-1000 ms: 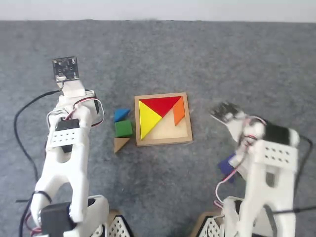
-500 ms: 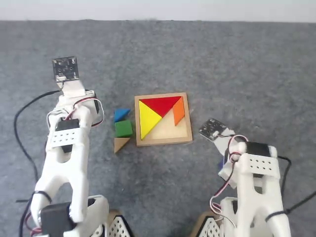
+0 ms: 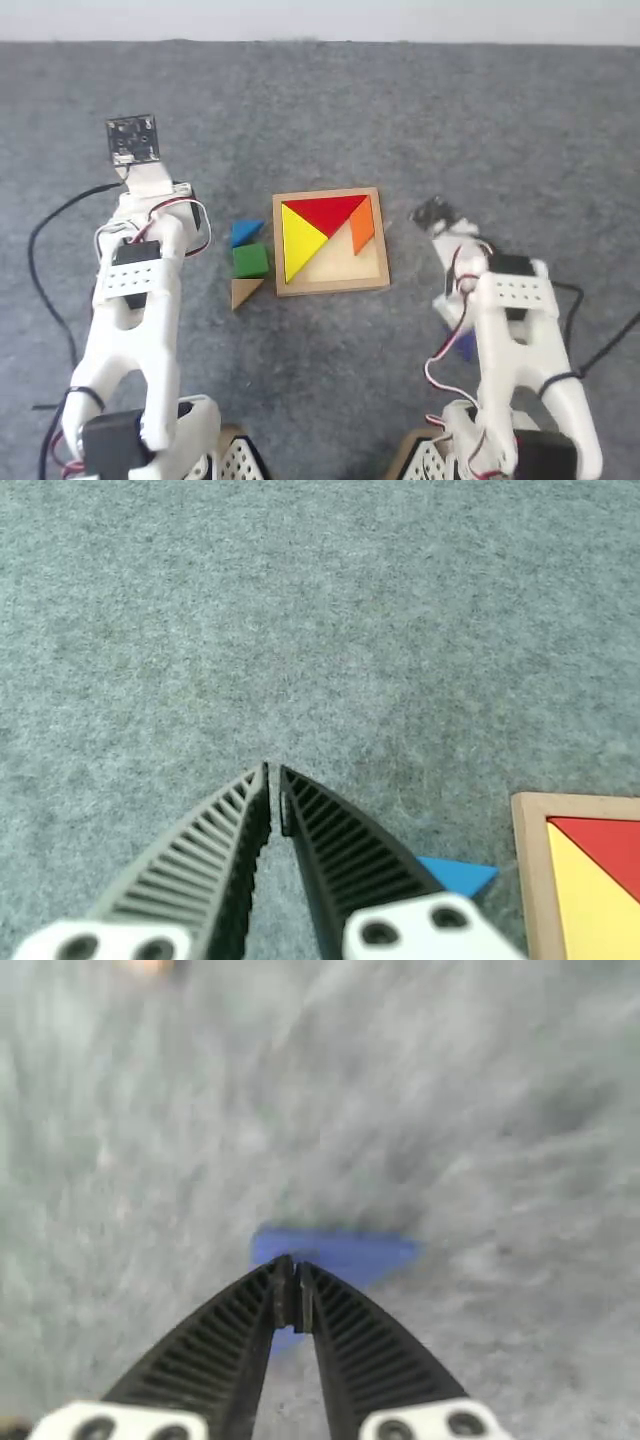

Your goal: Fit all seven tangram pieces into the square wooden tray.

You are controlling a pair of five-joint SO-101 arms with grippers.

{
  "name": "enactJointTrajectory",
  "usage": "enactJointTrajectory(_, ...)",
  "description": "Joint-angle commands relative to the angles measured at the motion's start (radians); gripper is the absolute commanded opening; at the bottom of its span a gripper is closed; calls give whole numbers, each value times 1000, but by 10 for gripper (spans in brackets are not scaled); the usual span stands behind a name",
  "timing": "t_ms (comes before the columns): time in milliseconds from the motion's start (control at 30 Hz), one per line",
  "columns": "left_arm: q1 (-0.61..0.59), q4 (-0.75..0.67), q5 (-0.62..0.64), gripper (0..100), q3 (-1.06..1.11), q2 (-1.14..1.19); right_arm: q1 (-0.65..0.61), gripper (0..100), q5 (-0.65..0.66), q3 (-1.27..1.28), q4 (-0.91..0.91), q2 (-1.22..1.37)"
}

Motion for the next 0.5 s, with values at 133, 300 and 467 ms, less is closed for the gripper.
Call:
enactJointTrajectory(133,3,-21,2,15,-10,-37,85,9,0,-269,291,-77)
enactJointTrajectory(300,3,-21,2,15,-12,-37,232,9,213,-155,329,-82)
enactJointTrajectory(467,3,-21,2,15,-12,-37,306,9,344,77,150,-84)
